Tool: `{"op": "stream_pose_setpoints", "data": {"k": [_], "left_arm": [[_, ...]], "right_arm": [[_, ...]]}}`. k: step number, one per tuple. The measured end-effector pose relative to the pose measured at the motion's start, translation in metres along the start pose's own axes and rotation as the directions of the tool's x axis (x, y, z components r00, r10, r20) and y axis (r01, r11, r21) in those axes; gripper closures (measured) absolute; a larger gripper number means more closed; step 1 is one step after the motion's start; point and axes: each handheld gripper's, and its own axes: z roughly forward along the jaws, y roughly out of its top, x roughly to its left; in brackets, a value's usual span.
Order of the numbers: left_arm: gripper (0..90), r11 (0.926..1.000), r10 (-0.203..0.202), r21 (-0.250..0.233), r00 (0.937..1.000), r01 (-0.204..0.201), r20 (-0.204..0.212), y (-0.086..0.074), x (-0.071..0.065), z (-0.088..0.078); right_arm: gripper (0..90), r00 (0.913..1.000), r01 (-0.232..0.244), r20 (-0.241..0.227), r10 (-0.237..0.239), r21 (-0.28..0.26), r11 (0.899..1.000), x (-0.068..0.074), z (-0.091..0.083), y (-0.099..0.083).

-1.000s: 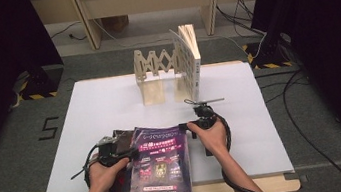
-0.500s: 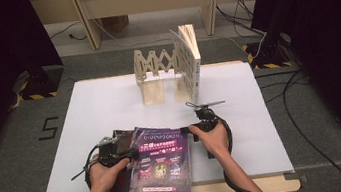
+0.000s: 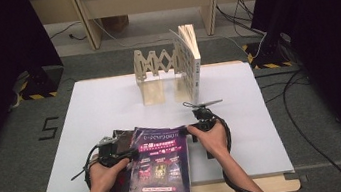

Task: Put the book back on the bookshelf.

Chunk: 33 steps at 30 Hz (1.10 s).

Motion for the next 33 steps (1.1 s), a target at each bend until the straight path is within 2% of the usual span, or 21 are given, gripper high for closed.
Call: {"op": "stream_pose_setpoints", "data": {"k": [5, 9, 12, 14, 17, 19, 27, 33], "left_arm": [[71.6, 1.0000, 0.003, -0.002, 1.0000, -0.003, -0.001, 0.000, 0.000, -0.001], [70.4, 1.0000, 0.004, -0.006, 1.0000, -0.004, 0.005, 0.000, 0.001, -0.002], [66.8, 0.9989, -0.006, -0.047, 0.9996, 0.007, 0.028, 0.001, 0.002, -0.005], [64.0, 0.9977, 0.004, -0.067, 0.9999, -0.003, 0.014, 0.003, 0.002, -0.008], [59.0, 0.9955, -0.003, -0.094, 0.9998, 0.004, 0.020, 0.004, 0.003, -0.010], [55.9, 0.9931, -0.014, -0.116, 0.9999, 0.015, 0.009, 0.005, 0.005, -0.013], [50.5, 0.9906, -0.034, -0.132, 0.9994, 0.035, 0.012, 0.005, 0.008, -0.016], [48.0, 0.9895, -0.044, -0.137, 0.9990, 0.045, 0.011, 0.005, 0.010, -0.017]], "right_arm": [[77.3, 0.9994, 0.019, -0.029, -0.019, -0.003, 1.000, 0.010, -0.006, 0.006], [79.2, 0.9982, 0.006, -0.059, -0.007, -0.023, 1.000, 0.014, -0.012, 0.008], [80.5, 0.9977, 0.007, -0.066, -0.010, -0.050, 0.999, 0.019, -0.015, 0.010], [81.4, 0.9968, 0.005, -0.079, -0.011, -0.068, 0.998, 0.022, -0.017, 0.011], [82.3, 0.9953, -0.009, -0.097, 0.001, -0.084, 0.996, 0.024, -0.019, 0.012], [83.1, 0.9931, -0.016, -0.117, 0.004, -0.108, 0.994, 0.027, -0.023, 0.013], [83.4, 0.9917, 0.001, -0.127, -0.021, -0.154, 0.988, 0.037, -0.035, 0.017], [83.4, 0.9932, 0.027, -0.106, -0.050, -0.206, 0.978, 0.043, -0.049, 0.019]]}}
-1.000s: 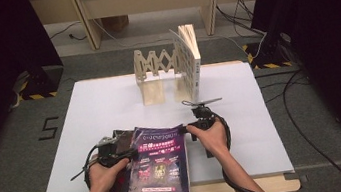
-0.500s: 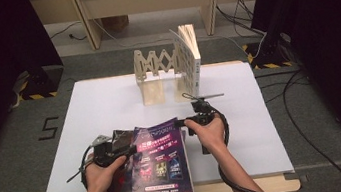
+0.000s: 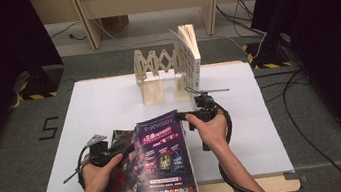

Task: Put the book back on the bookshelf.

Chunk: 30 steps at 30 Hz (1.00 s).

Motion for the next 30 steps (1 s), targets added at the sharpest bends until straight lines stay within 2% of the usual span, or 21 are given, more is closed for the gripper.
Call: {"op": "stream_pose_setpoints", "data": {"k": [15, 29, 30], "left_arm": [[46.9, 1.0000, 0.005, 0.008, 1.0000, -0.005, -0.003, -0.001, 0.001, 0.001], [46.3, 1.0000, -0.001, 0.001, 1.0000, 0.001, 0.001, 0.000, 0.001, 0.000], [46.2, 1.0000, -0.002, 0.001, 1.0000, 0.002, 0.001, 0.000, 0.002, 0.000]], "right_arm": [[83.4, 0.9964, 0.068, 0.058, -0.063, -0.087, 0.994, 0.012, -0.019, 0.011], [83.3, 0.9893, 0.115, 0.107, -0.099, -0.154, 0.981, 0.023, -0.033, 0.021], [83.4, 0.9868, 0.128, 0.120, -0.109, -0.167, 0.978, 0.023, -0.034, 0.022]]}}
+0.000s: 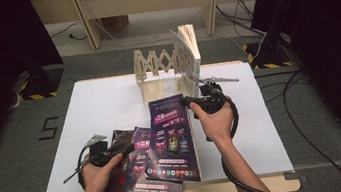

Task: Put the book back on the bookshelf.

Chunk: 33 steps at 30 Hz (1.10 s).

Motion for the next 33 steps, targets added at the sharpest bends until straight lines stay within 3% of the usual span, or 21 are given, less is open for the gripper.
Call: {"op": "stream_pose_setpoints", "data": {"k": [16, 33], "left_arm": [[44.2, 1.0000, -0.004, -0.002, 1.0000, 0.003, -0.006, 0.000, 0.001, 0.000], [44.5, 1.0000, -0.003, -0.004, 1.0000, 0.003, -0.008, 0.001, 0.001, -0.001]], "right_arm": [[83.4, 0.9981, 0.038, 0.052, -0.034, -0.076, 0.996, 0.008, -0.007, 0.013], [83.4, 0.9929, 0.084, 0.096, -0.070, -0.153, 0.985, 0.017, -0.011, 0.029]]}}
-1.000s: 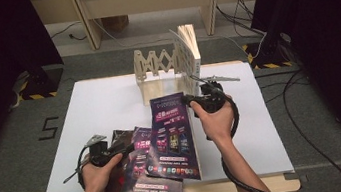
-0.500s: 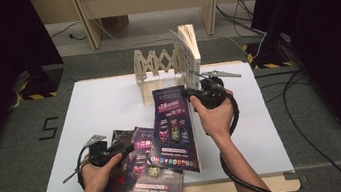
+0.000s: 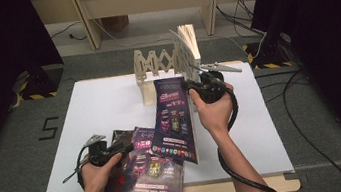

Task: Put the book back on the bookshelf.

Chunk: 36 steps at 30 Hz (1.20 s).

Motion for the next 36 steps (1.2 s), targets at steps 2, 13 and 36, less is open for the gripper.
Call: {"op": "stream_pose_setpoints", "data": {"k": [2, 13, 36], "left_arm": [[44.5, 1.0000, 0.000, 0.001, 1.0000, 0.000, 0.000, 0.000, 0.000, 0.000], [44.5, 1.0000, -0.001, 0.001, 1.0000, 0.001, 0.000, 0.000, 0.001, 0.000], [44.4, 1.0000, 0.001, 0.006, 1.0000, -0.001, 0.000, -0.001, 0.001, 0.001]], "right_arm": [[83.4, 1.0000, 0.006, 0.007, -0.006, -0.006, 1.000, 0.001, 0.000, 0.001], [83.4, 0.9987, 0.031, 0.042, -0.029, -0.038, 0.999, 0.004, 0.004, 0.008], [83.4, 0.9960, 0.041, 0.083, -0.033, -0.101, 0.994, 0.008, 0.012, 0.022]]}}
